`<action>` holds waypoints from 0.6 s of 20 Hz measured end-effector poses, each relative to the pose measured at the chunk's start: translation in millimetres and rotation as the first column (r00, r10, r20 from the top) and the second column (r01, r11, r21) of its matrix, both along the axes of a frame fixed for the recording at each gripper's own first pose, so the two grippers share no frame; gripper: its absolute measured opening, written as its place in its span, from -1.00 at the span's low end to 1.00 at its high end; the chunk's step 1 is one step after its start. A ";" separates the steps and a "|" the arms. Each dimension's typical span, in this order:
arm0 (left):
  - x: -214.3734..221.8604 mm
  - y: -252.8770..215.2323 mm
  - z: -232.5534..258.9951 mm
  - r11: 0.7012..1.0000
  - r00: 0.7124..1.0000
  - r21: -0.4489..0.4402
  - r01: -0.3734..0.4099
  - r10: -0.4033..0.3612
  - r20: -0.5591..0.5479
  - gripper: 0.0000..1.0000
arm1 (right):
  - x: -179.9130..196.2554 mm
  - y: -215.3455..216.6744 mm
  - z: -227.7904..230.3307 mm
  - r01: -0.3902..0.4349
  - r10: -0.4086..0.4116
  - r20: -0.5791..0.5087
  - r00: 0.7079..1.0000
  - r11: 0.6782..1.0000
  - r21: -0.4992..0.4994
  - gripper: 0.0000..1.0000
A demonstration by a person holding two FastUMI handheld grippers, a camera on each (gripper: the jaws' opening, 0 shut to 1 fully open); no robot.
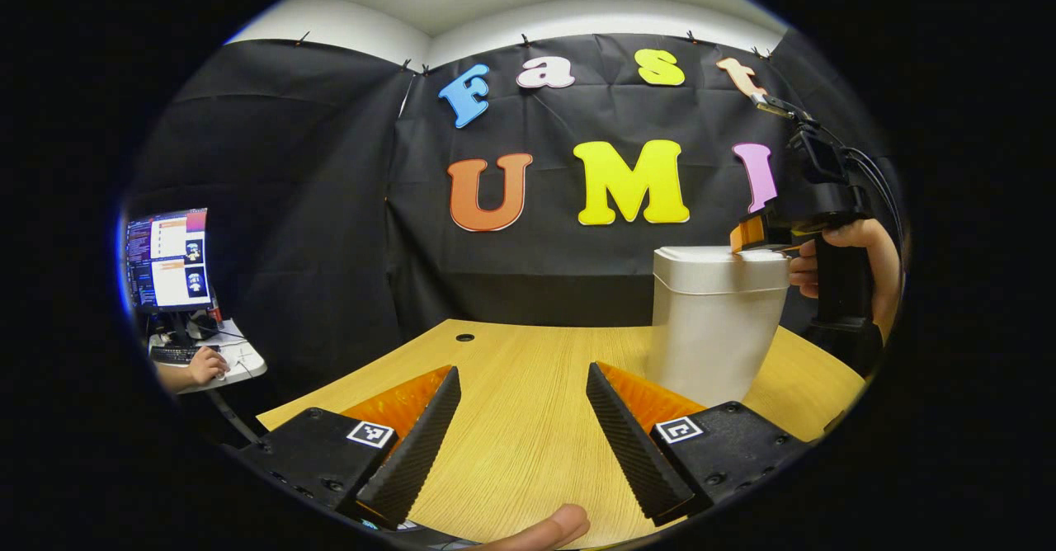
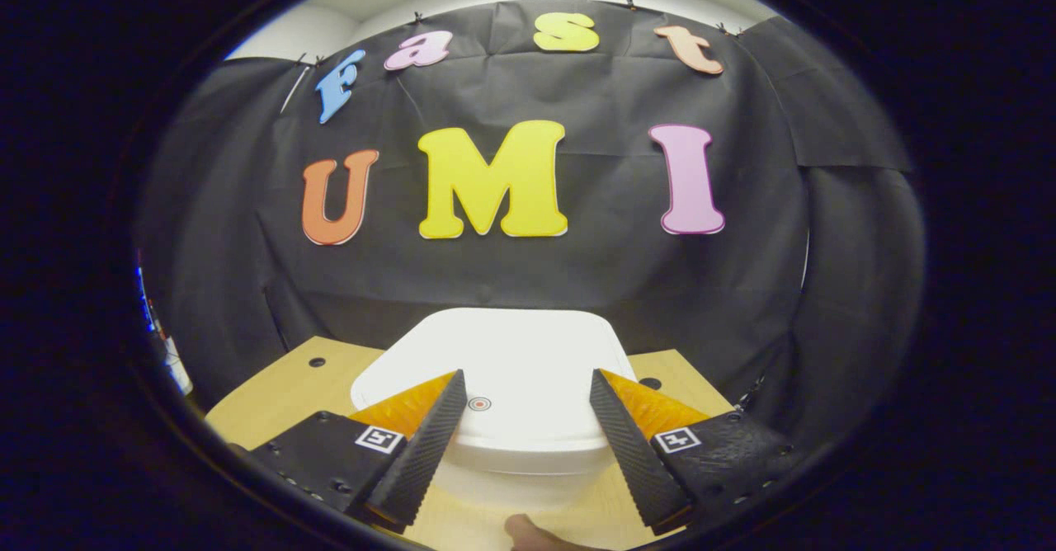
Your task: Press the lid of the desktop garbage bin to open it, pick up the crumpled paper on the desktop and throw it into the bin, then pick up the pop can on the desktop and drop it into the bin, and finally close the garbage bin lid.
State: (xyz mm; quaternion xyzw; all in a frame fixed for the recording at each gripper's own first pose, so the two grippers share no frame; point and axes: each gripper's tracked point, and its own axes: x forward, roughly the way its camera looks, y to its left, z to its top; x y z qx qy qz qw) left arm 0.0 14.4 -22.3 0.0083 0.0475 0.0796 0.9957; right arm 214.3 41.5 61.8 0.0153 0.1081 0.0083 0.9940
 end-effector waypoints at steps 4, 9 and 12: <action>-0.9 2.1 1.7 1.000 1.000 0.006 -0.002 0.002 0.005 0.97 | -39.6 -0.6 -1.9 -0.039 0.040 0.023 0.999 0.998 -0.045 0.88; -2.5 -1.9 4.5 1.000 1.000 0.013 0.007 -0.007 0.015 0.97 | -107.4 -19.3 6.5 -0.076 0.083 0.141 0.986 0.995 -0.059 0.87; -2.8 -6.5 6.5 0.999 1.000 0.027 0.018 -0.019 0.021 0.97 | -147.8 -36.3 4.6 -0.092 0.096 0.190 0.977 0.995 -0.031 0.87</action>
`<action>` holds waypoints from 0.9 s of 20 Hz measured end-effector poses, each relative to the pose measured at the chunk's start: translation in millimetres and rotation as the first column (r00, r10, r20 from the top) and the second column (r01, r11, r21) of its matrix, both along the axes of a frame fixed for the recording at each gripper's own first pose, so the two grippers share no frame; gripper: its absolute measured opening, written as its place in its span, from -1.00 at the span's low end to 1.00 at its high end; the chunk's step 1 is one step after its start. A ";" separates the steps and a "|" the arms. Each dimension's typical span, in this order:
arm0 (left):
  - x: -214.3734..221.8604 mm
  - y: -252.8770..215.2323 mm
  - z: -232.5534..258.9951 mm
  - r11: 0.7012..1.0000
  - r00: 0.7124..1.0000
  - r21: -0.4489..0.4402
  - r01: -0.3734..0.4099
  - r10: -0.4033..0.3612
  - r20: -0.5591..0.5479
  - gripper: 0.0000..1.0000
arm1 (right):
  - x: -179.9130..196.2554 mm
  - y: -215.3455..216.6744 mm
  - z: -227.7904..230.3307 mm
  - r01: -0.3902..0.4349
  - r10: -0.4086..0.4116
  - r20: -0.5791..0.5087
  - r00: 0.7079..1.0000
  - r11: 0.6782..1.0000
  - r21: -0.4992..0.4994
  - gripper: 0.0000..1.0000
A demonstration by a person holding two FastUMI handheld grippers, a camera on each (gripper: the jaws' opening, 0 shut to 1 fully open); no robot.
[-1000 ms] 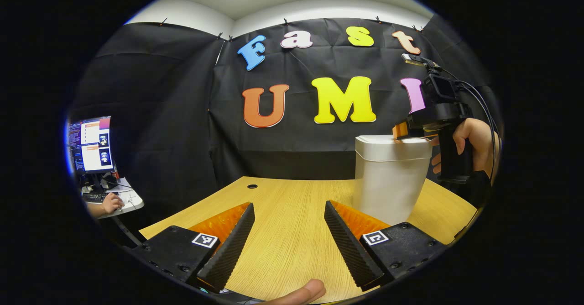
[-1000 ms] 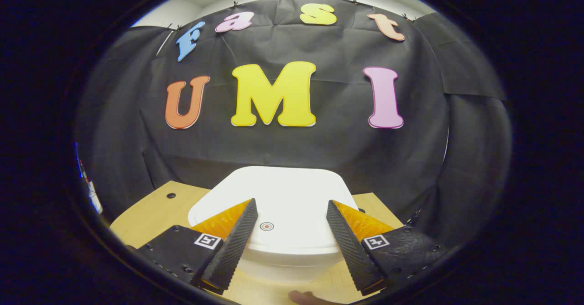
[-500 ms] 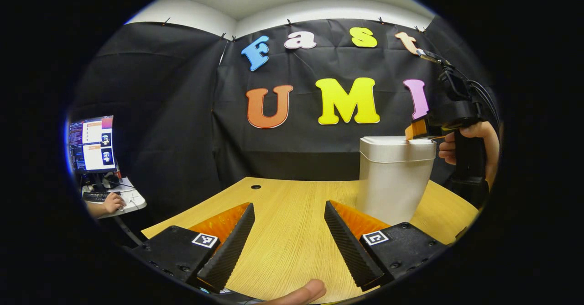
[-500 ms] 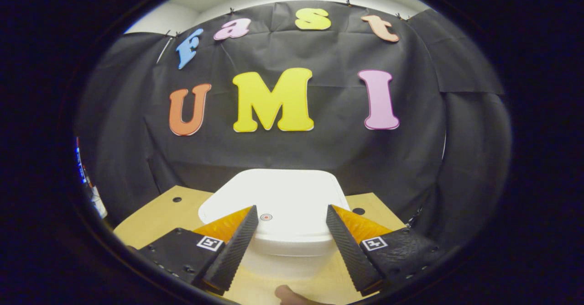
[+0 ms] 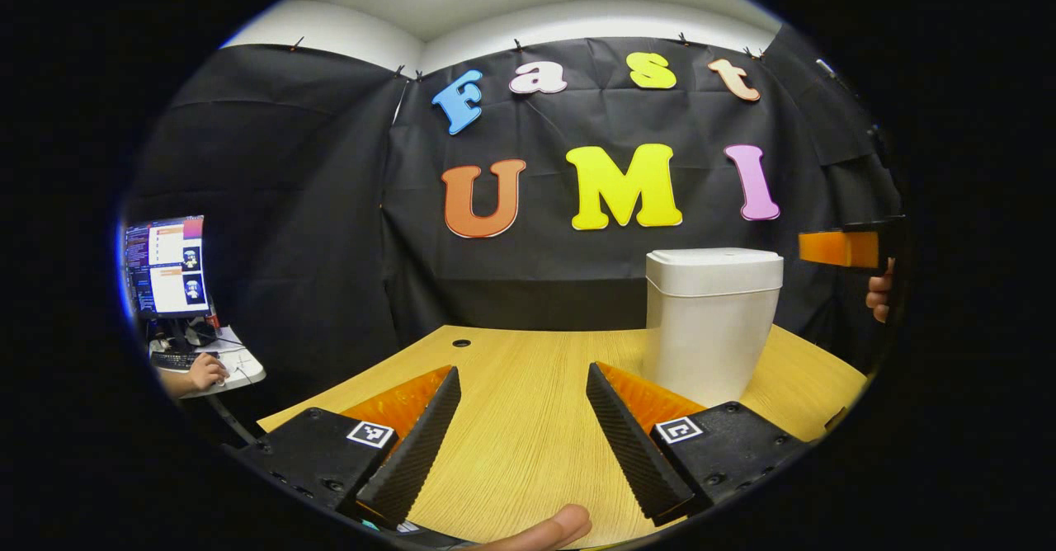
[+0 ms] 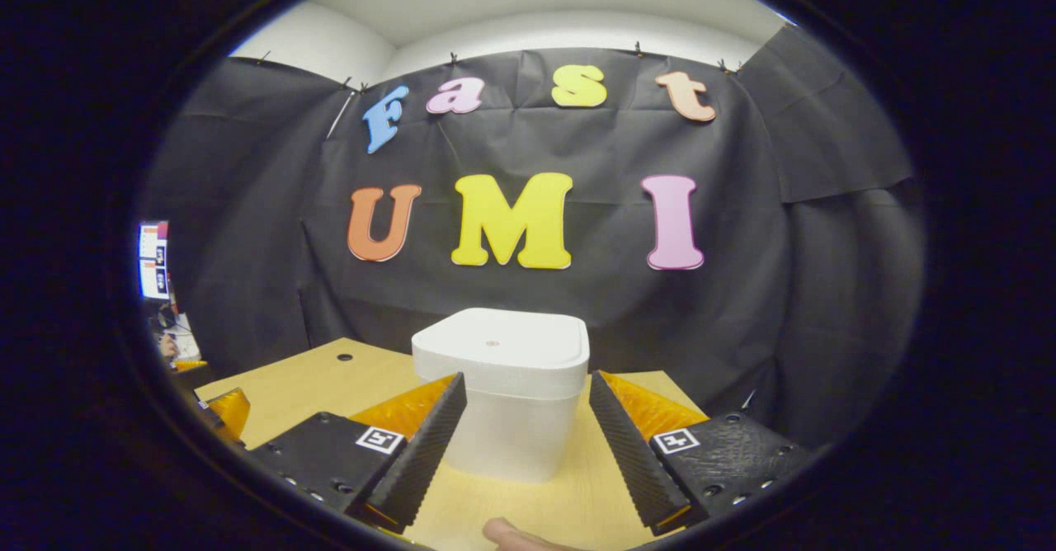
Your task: Press the lid of the desktop garbage bin to open it, pick up the crumpled paper on the desktop and throw it into the bin, then pick up the pop can on the desktop and drop it into the bin, and finally close the garbage bin lid.
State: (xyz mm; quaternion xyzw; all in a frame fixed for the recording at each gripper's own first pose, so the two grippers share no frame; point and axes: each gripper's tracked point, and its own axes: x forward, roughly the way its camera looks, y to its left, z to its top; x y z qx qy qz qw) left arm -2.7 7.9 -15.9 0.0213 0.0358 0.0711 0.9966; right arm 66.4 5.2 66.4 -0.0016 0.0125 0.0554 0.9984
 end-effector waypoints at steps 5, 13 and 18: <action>-0.1 -0.4 1.5 1.000 1.000 -0.006 -0.010 0.010 0.014 0.97 | -52.4 -43.4 -2.1 0.004 -0.004 0.088 0.996 1.000 0.006 0.87; -6.0 0.8 5.0 0.999 0.999 0.022 -0.034 0.033 0.033 0.97 | -93.0 -56.1 -16.0 0.015 0.006 0.195 0.981 0.994 -0.107 0.89; -10.9 -0.4 9.1 0.999 0.998 0.038 -0.033 0.031 0.049 0.97 | -86.3 -34.0 -34.5 -0.010 0.030 0.162 0.986 0.993 -0.121 0.96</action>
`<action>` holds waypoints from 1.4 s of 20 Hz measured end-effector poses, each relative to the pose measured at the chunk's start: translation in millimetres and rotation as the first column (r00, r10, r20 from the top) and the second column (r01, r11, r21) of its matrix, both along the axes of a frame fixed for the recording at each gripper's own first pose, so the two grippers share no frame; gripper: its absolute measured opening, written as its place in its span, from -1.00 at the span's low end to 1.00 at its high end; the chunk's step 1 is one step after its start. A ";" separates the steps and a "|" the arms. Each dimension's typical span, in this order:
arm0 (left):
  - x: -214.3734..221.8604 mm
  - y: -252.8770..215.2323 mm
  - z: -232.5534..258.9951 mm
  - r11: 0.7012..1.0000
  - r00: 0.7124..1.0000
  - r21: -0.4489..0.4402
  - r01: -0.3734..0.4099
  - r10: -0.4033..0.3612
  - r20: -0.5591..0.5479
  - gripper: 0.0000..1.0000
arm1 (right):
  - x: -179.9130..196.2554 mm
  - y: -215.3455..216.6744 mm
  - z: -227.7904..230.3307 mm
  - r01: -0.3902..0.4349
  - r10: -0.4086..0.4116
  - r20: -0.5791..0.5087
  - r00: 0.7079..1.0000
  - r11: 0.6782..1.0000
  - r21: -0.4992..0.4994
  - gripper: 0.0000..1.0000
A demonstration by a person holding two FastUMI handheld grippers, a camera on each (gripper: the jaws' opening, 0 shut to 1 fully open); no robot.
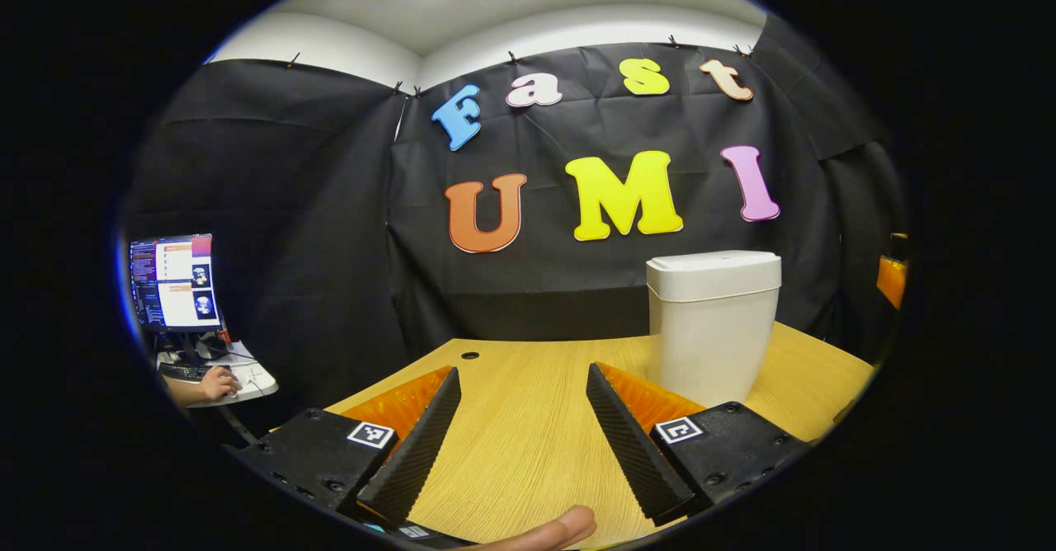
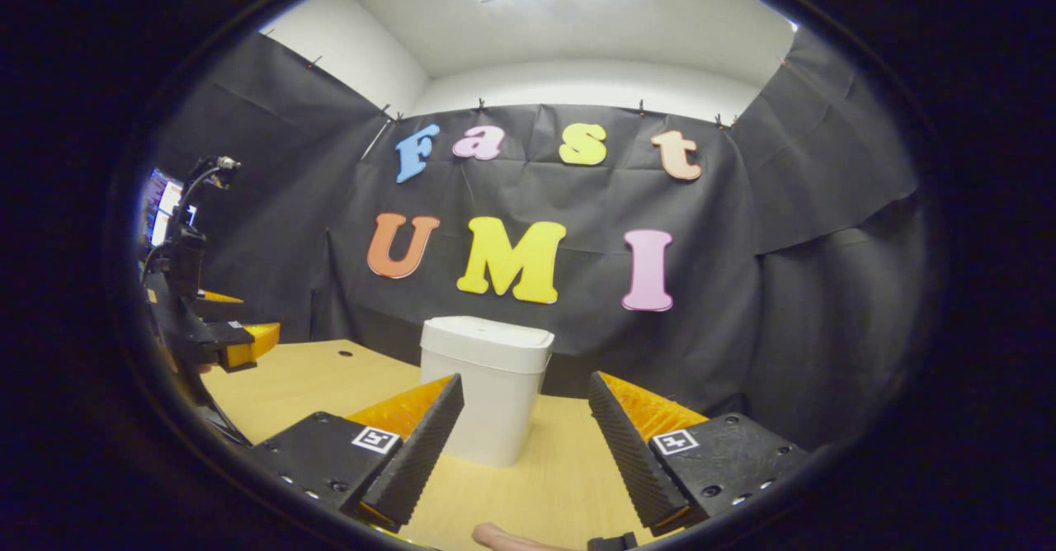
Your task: Press the lid of the desktop garbage bin to open it, pick up the crumpled paper on the desktop and throw it into the bin, then pick up the pop can on the desktop and drop it into the bin, and finally close the garbage bin lid.
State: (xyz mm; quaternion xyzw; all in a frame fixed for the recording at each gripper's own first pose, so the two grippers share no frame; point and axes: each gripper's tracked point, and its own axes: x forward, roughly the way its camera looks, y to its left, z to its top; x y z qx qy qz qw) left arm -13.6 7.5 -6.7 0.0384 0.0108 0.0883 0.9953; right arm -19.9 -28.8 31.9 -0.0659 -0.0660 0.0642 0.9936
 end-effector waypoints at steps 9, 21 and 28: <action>1.6 -21.6 3.9 0.998 0.998 0.007 0.063 -0.064 0.009 0.97 | -0.8 -17.3 6.1 0.066 -0.067 0.024 0.997 0.997 0.041 0.91; 1.5 -37.9 -0.7 0.995 0.996 0.034 0.093 -0.093 0.002 0.97 | -1.3 -37.8 6.8 0.095 -0.096 0.011 0.995 0.992 0.079 0.86; 1.4 -37.0 -0.8 0.995 0.996 0.039 0.090 -0.090 0.003 0.97 | 1.8 -34.1 0.3 0.100 -0.100 0.001 0.995 0.993 0.064 0.90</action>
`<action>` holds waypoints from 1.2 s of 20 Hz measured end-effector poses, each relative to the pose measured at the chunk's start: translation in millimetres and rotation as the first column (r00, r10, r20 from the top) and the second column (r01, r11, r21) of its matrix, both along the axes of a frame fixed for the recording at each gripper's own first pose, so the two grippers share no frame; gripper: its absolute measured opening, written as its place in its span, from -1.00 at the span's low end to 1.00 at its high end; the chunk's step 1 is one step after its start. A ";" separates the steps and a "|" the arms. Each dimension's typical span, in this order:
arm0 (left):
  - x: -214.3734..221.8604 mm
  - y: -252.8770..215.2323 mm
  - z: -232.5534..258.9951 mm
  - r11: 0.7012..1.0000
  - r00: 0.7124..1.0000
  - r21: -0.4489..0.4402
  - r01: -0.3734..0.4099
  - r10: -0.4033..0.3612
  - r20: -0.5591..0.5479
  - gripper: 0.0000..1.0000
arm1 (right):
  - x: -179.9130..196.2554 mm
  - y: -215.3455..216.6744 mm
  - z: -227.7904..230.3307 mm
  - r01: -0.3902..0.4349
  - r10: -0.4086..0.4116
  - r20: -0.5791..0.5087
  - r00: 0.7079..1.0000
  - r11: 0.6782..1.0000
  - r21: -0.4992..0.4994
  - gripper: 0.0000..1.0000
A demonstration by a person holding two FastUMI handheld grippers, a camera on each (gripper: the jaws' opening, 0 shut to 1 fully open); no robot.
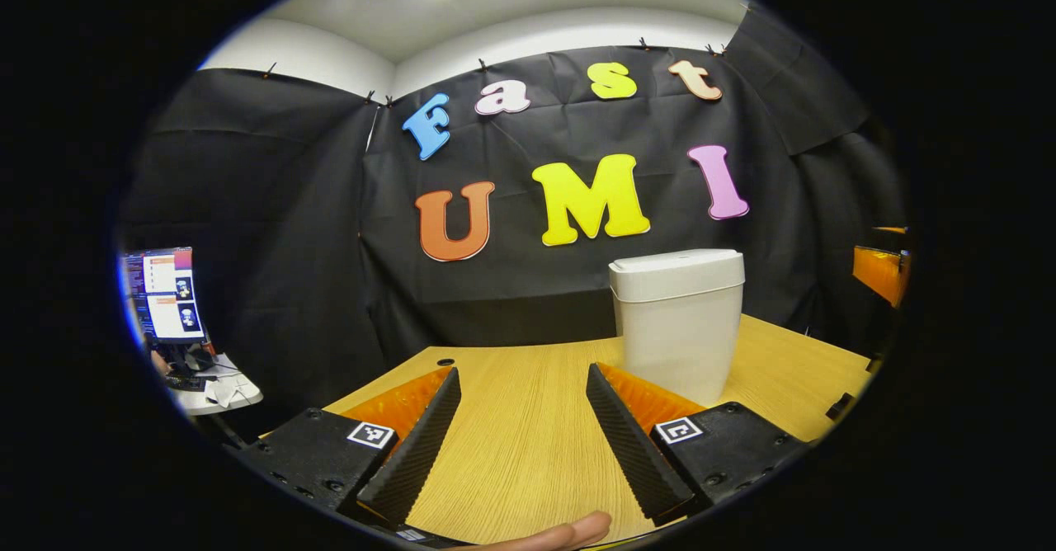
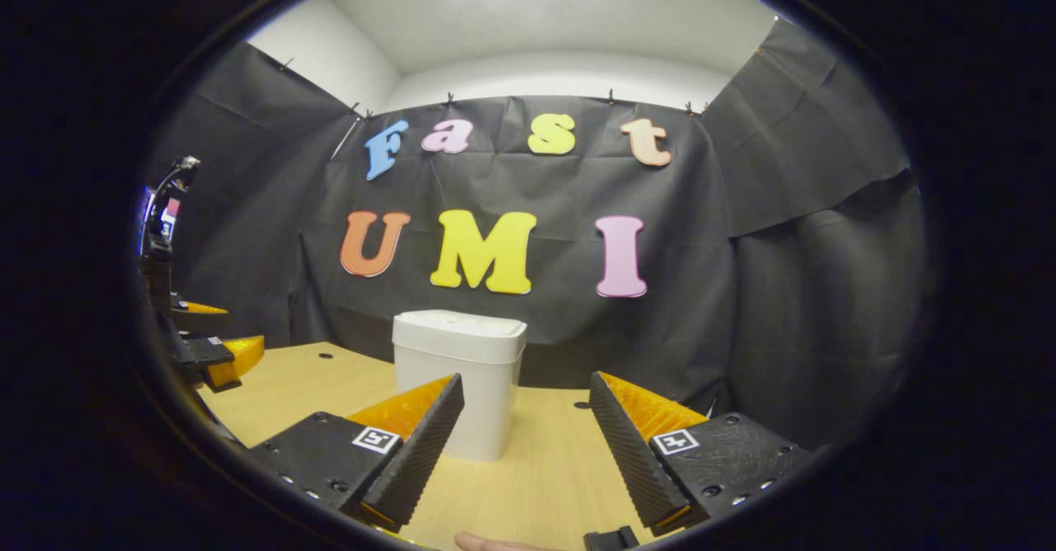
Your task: Press the lid of the desktop garbage bin to open it, pick up the crumpled paper on the desktop and throw it into the bin, then pick up the pop can on the desktop and drop it into the bin, and finally close the garbage bin lid.
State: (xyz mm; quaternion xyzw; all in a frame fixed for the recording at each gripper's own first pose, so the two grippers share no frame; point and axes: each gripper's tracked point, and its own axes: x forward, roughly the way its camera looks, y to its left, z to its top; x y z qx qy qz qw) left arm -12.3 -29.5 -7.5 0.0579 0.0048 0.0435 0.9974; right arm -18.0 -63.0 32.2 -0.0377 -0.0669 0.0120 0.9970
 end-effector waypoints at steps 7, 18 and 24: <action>3.3 -3.5 -3.8 1.000 1.000 -0.006 0.003 -0.003 -0.005 0.97 | -0.4 3.0 -1.4 0.001 -0.001 -0.001 1.000 1.000 -0.014 0.91; 6.3 -2.2 -9.8 1.000 1.000 0.002 0.001 -0.001 -0.023 0.97 | -1.6 0.1 -5.0 0.016 -0.017 -0.008 1.000 1.000 -0.018 0.90; 6.5 -6.0 -10.0 1.000 1.000 0.009 0.007 -0.007 -0.024 0.97 | -0.4 3.3 -7.8 0.013 -0.013 -0.012 1.000 0.999 -0.030 0.90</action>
